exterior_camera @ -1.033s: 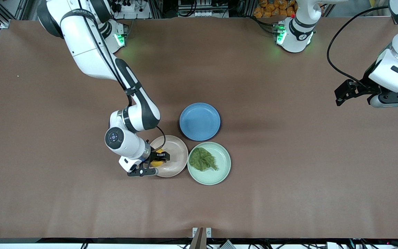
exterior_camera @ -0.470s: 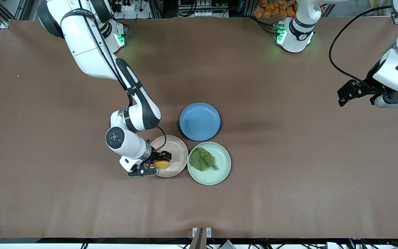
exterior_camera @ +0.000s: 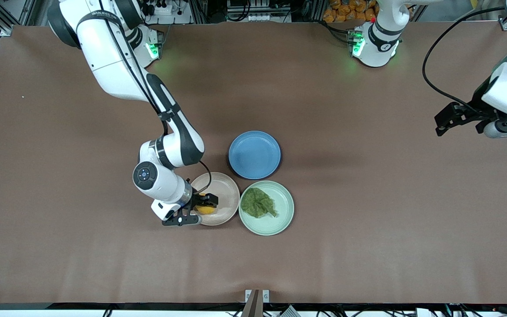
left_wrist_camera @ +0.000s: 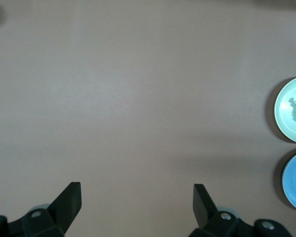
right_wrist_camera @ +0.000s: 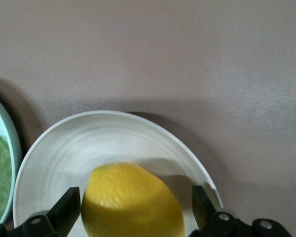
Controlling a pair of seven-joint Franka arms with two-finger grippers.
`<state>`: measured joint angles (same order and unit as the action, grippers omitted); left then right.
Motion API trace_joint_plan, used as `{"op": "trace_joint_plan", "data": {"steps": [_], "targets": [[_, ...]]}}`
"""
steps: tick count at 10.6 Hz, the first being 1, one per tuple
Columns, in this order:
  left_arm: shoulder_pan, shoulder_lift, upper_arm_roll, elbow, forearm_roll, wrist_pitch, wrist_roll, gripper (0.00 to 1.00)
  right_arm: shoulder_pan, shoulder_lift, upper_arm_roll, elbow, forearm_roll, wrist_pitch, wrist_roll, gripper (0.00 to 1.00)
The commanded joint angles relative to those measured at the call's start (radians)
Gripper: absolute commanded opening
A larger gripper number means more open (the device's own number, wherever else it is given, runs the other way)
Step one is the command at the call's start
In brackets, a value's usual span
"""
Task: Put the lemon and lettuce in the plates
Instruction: 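Lower the lemon onto the beige plate and open the right gripper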
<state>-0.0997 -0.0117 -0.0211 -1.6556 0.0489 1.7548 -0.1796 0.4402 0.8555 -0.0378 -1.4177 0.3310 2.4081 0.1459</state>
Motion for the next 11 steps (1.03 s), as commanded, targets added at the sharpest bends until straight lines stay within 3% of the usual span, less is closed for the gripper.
{"op": "trace_joint_plan", "data": {"steps": [1, 8, 11], "targets": [[0.012, -0.004, -0.003, 0.011, 0.002, -0.009, 0.035, 1.0, -0.011, 0.007, 0.001, 0.055, 0.019, -0.07, 0.0, 1.0], [0.011, -0.002, -0.003, 0.01, -0.027, -0.009, 0.078, 1.0, -0.096, 0.0, 0.001, 0.216, 0.014, -0.386, -0.009, 1.0], [0.011, -0.002, -0.005, 0.007, -0.026, -0.009, 0.08, 1.0, -0.126, -0.015, -0.008, 0.224, 0.0, -0.437, -0.048, 1.0]]}}
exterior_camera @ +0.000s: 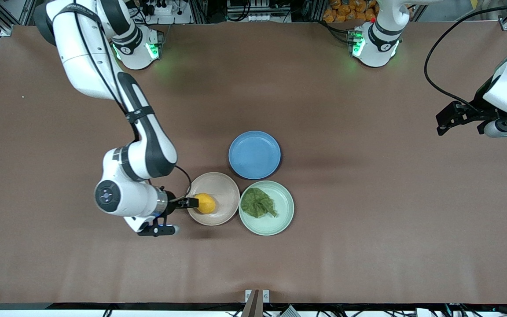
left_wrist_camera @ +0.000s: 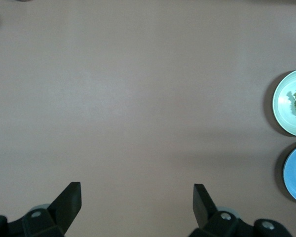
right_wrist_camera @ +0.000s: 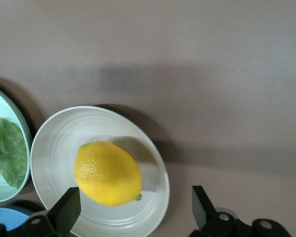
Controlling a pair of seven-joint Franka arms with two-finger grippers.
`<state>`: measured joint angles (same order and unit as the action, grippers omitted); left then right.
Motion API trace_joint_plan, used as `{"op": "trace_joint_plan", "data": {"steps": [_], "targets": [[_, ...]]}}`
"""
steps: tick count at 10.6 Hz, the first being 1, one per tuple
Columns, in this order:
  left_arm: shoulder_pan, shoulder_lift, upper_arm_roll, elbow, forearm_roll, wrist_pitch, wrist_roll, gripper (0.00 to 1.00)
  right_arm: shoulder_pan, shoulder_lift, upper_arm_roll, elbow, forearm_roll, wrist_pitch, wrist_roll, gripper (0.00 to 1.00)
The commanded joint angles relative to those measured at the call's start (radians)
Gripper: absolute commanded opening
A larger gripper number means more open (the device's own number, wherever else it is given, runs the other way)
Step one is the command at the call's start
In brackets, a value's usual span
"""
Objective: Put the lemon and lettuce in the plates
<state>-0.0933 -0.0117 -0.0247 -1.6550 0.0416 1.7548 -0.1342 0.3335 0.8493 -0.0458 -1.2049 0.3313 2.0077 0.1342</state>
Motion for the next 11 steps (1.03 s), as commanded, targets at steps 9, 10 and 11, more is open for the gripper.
{"op": "trace_joint_plan", "data": {"steps": [9, 10, 11], "targets": [[0.003, 0.006, -0.001, 0.015, -0.019, -0.008, 0.025, 1.0, -0.212, -0.082, -0.006, 0.01, -0.208, -0.283, -0.272, 1.0], [0.0, 0.004, -0.001, 0.015, -0.017, -0.008, 0.022, 1.0, -0.232, -0.099, -0.005, 0.01, -0.248, -0.297, -0.272, 1.0], [-0.002, 0.006, -0.001, 0.017, -0.019, -0.008, 0.018, 1.0, -0.247, -0.117, -0.003, 0.004, -0.282, -0.305, -0.274, 1.0]]}}
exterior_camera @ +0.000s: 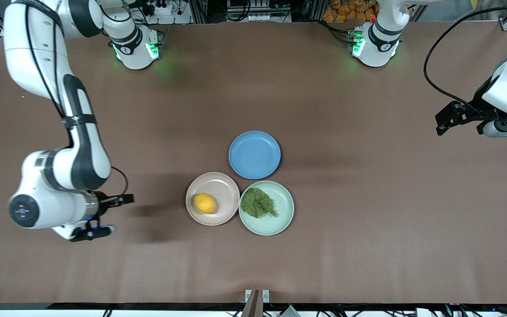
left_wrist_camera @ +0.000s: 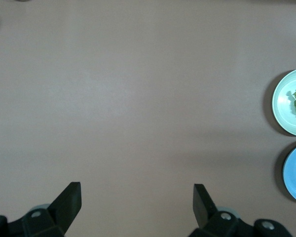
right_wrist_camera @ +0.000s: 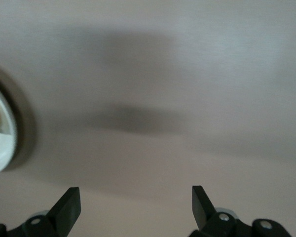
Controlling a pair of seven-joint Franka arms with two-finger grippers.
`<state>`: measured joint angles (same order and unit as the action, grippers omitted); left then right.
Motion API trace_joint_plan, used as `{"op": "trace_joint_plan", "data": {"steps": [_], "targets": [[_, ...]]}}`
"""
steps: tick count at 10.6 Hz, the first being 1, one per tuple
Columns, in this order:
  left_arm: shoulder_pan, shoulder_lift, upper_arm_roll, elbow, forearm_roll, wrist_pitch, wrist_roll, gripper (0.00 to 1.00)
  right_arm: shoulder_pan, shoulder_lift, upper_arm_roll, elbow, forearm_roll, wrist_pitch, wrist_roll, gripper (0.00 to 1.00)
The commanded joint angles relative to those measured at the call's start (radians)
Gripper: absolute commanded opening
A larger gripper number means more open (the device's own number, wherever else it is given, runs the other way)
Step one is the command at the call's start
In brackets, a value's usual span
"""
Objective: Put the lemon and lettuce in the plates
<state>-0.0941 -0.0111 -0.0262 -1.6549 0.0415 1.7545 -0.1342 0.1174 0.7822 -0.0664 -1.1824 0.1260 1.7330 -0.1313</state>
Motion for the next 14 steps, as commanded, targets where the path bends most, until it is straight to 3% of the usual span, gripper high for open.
{"op": "trace_joint_plan", "data": {"steps": [1, 4, 11, 14], "targets": [[-0.004, 0.006, 0.0, 0.017, -0.019, -0.007, 0.016, 1.0, -0.051, -0.061, 0.019, -0.019, -0.086, -0.049, -0.017, 1.0], [-0.004, 0.006, 0.0, 0.017, -0.017, -0.007, 0.018, 1.0, -0.059, -0.124, -0.013, -0.034, -0.088, -0.073, -0.076, 1.0], [-0.003, -0.009, -0.009, 0.017, -0.015, -0.061, 0.016, 1.0, -0.087, -0.513, -0.012, -0.345, -0.091, -0.056, -0.065, 1.0], [0.011, -0.026, -0.003, 0.014, -0.02, -0.07, 0.018, 1.0, -0.073, -0.625, -0.015, -0.381, -0.115, -0.117, -0.051, 1.0]]}}
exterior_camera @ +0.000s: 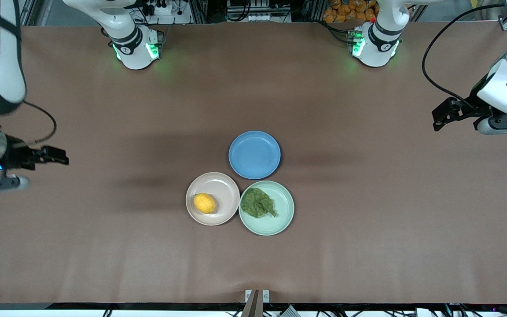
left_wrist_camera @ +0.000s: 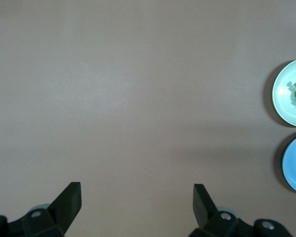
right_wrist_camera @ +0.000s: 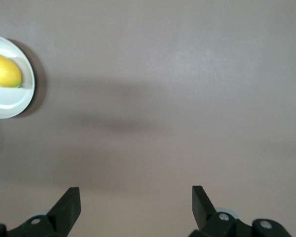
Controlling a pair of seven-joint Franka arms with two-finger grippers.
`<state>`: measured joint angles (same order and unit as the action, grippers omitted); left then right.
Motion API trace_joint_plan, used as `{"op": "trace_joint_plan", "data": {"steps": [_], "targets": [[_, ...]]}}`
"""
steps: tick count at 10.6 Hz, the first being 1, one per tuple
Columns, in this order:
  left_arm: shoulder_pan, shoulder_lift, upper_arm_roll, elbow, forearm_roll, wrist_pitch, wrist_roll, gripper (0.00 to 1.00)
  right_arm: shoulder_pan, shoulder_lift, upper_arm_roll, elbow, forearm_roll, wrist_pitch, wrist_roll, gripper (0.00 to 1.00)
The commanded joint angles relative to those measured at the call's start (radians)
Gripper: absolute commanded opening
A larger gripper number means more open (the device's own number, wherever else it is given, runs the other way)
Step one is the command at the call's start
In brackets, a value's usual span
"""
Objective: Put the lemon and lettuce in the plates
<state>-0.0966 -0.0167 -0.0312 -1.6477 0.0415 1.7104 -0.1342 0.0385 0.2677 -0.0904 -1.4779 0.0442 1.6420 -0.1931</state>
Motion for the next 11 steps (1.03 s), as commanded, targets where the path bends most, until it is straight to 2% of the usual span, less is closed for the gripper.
{"op": "trace_joint_plan", "data": {"steps": [1, 4, 8, 11], "targets": [[0.014, -0.02, 0.001, 0.005, -0.018, -0.026, 0.015, 1.0, 0.02, -0.14, 0.009, -0.085, -0.033, -0.053, 0.046, 1.0], [0.02, -0.006, 0.002, 0.005, -0.018, -0.025, 0.013, 1.0, 0.035, -0.197, 0.011, -0.079, -0.035, -0.108, 0.106, 1.0], [0.02, 0.003, 0.004, 0.011, -0.015, -0.02, 0.021, 1.0, 0.031, -0.219, 0.009, -0.027, -0.035, -0.177, 0.106, 1.0], [0.018, 0.001, 0.004, 0.014, -0.009, -0.02, 0.028, 1.0, 0.029, -0.238, 0.006, -0.027, -0.049, -0.215, 0.107, 1.0]]}}
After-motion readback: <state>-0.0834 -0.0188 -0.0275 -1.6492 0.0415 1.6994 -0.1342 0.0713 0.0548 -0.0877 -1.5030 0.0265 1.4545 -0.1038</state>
